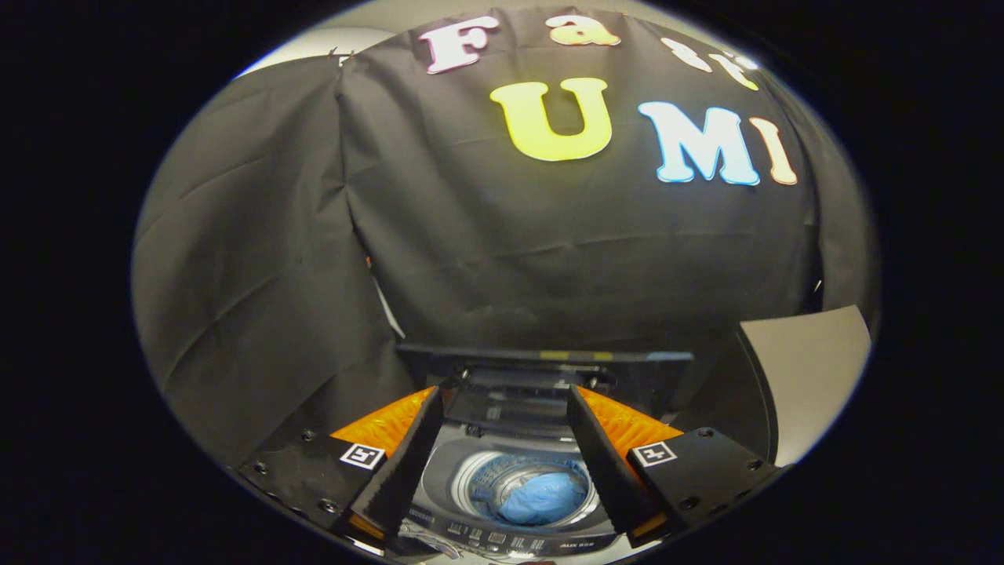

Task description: Put the clothes into the washing machine and then close the washing machine lid.

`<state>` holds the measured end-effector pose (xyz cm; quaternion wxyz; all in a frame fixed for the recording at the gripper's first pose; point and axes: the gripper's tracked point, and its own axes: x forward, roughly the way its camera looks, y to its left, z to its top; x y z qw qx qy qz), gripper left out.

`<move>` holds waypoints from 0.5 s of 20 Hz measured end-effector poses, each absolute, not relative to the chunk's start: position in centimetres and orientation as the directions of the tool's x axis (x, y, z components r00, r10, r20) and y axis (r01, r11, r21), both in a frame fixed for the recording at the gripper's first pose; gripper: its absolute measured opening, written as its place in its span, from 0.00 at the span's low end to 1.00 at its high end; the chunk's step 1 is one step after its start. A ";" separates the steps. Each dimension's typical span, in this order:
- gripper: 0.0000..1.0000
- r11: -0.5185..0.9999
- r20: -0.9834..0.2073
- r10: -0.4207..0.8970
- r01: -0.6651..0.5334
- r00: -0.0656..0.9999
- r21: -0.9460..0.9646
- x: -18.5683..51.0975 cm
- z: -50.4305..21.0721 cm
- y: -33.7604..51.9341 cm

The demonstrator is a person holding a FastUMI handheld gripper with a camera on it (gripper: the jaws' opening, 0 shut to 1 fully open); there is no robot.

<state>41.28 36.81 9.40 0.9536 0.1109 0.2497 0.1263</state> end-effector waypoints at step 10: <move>0.99 0.953 -0.489 0.208 -0.063 0.847 0.296 51.7 4.9 37.9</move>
